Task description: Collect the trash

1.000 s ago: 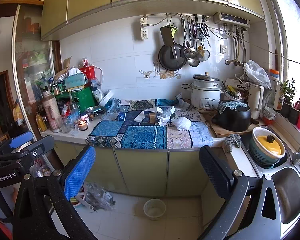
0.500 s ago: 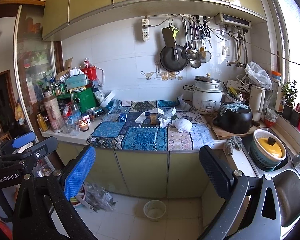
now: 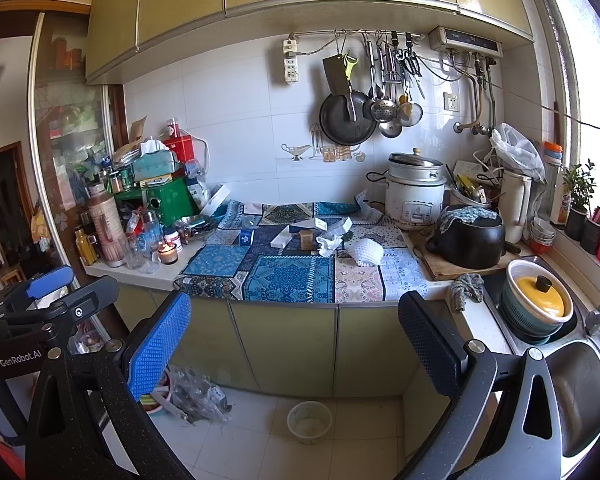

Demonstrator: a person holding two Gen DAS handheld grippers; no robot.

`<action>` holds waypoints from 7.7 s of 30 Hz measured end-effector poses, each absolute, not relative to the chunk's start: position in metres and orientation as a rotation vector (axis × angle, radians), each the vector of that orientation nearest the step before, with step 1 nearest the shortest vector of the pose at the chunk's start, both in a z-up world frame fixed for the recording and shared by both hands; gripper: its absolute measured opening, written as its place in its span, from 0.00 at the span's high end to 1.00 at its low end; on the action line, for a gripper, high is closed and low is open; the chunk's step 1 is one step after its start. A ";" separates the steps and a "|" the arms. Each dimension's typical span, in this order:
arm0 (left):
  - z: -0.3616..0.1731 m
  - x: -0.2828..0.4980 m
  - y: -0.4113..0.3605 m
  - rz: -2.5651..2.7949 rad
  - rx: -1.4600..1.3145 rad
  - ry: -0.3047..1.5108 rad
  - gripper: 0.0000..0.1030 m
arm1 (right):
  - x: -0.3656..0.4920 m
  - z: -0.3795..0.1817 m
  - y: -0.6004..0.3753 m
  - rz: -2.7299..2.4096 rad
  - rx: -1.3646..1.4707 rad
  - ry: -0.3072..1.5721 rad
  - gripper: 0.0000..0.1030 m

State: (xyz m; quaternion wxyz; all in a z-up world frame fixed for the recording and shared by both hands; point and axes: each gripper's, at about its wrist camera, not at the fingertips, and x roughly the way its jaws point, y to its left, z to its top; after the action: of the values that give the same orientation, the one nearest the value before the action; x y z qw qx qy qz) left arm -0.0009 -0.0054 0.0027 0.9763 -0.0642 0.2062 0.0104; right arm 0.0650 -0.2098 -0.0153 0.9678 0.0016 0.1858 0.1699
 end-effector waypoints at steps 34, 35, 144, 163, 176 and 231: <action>0.006 0.083 -0.025 0.077 -0.144 0.440 0.00 | 0.127 -0.023 -0.233 0.395 0.006 0.402 0.00; 0.006 0.090 -0.026 0.082 -0.150 0.437 0.00 | 0.132 -0.024 -0.234 0.391 0.004 0.403 0.00; -0.168 0.471 0.070 0.112 -0.219 0.886 0.61 | 0.494 -0.186 -0.175 0.359 0.154 1.019 0.55; -0.248 0.354 0.059 -0.012 -0.171 1.057 0.61 | 0.380 -0.247 -0.139 0.313 0.124 1.108 0.55; -0.409 0.356 0.031 0.053 -0.241 1.231 0.61 | 0.388 -0.410 -0.159 0.343 0.078 1.331 0.55; -0.729 0.379 0.018 0.114 -0.323 1.414 0.59 | 0.434 -0.687 -0.157 0.435 0.046 1.540 0.30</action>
State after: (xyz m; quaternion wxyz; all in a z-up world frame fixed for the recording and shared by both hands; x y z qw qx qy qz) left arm 0.3793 0.0176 -0.7288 0.7468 -0.1474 0.6464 0.0520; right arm 0.4340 -0.1569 -0.6869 0.6964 0.0208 0.6903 0.1949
